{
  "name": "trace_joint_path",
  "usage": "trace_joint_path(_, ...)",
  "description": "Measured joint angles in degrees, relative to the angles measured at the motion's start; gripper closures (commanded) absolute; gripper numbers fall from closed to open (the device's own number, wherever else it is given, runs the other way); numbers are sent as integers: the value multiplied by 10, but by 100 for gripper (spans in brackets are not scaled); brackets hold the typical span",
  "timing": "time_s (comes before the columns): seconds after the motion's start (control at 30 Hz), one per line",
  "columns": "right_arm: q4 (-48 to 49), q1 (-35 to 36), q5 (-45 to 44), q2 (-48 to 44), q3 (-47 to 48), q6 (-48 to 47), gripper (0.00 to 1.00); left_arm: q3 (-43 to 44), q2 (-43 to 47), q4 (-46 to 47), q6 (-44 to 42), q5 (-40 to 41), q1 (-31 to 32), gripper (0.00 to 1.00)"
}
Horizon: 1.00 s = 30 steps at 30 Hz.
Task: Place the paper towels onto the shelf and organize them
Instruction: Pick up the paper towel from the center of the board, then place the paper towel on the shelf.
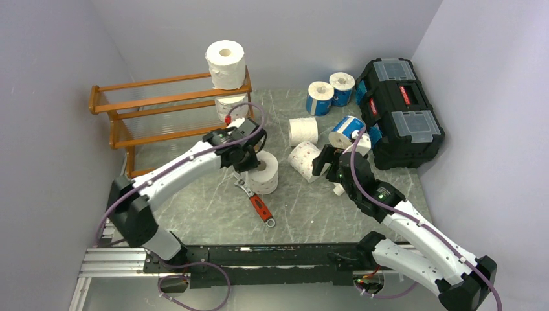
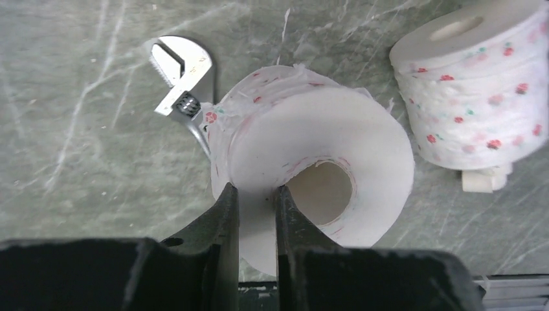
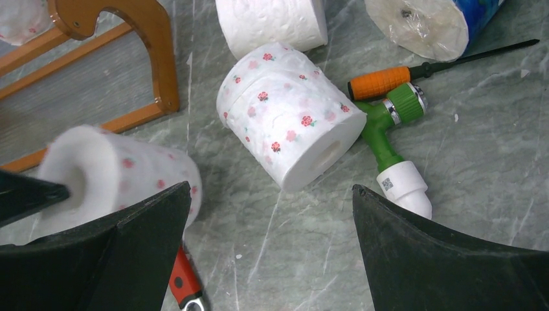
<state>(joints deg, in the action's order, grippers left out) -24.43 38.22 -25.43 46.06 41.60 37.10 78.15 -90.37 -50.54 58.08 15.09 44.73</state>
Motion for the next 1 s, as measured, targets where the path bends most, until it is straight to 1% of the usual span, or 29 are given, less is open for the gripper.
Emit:
trace_joint_path(0.13,0,0,2,0,0,0,3,7,72,-41,8,20,0,100)
trace_joint_path(0.3,0,0,5,1,0,0,3,50,150,-98,46,55,-7,100)
trace_joint_path(0.43,0,0,5,1,0,0,3,137,177,-193,109,105,-35,100)
trace_joint_path(0.6,0,0,5,1,0,0,3,289,169,-311,179,143,-122,100)
trace_joint_path(0.7,0,0,7,1,0,0,3,349,160,-352,189,149,-179,100)
trace_joint_path(0.8,0,0,7,1,0,1,3,370,158,-362,187,149,-219,100)
trace_joint_path(1.0,0,0,7,1,0,0,3,399,147,-350,156,142,-278,100)
